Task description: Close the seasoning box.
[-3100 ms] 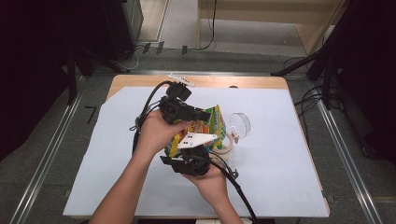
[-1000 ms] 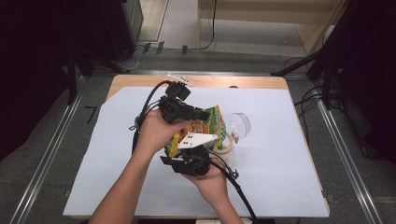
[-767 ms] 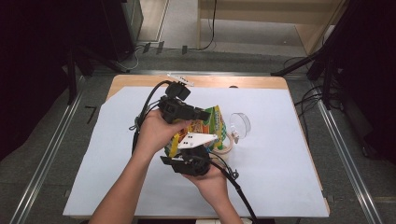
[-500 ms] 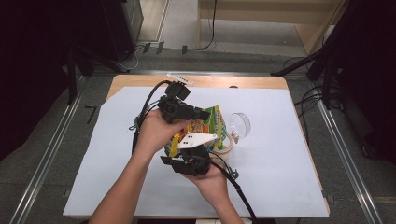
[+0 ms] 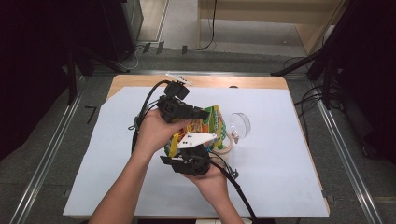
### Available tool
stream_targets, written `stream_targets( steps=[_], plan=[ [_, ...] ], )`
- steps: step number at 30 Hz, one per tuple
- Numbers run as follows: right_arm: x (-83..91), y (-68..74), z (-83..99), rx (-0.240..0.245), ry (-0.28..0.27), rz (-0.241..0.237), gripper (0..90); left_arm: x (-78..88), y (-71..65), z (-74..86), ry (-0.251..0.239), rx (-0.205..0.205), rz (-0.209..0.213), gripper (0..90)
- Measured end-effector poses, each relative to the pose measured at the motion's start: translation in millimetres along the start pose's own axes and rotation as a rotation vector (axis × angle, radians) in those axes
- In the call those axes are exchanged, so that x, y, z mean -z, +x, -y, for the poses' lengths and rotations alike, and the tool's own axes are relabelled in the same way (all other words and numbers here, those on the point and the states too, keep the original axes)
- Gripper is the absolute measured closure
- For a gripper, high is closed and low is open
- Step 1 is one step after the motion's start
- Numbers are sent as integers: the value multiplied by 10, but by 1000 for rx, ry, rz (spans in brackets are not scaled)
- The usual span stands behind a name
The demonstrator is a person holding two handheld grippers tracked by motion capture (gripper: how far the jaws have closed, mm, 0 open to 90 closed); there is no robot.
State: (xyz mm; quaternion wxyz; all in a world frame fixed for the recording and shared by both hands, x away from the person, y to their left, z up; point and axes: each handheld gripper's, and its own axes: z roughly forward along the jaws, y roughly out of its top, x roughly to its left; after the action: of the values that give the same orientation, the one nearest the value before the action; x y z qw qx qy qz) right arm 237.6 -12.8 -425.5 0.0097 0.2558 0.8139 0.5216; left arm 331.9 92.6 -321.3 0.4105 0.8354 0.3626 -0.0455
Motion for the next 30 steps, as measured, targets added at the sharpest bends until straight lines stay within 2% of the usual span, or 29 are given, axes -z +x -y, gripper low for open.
stream_targets(
  steps=[19, 30],
  plan=[
    [-13, -20, 24, -17, -17, -12, 728, 0, -63, -2, 8, -20, -6, 776],
    [-18, -27, 34, -17, -12, -5, 728, -11, -65, 0, 11, -16, -1, 777]
  ],
)
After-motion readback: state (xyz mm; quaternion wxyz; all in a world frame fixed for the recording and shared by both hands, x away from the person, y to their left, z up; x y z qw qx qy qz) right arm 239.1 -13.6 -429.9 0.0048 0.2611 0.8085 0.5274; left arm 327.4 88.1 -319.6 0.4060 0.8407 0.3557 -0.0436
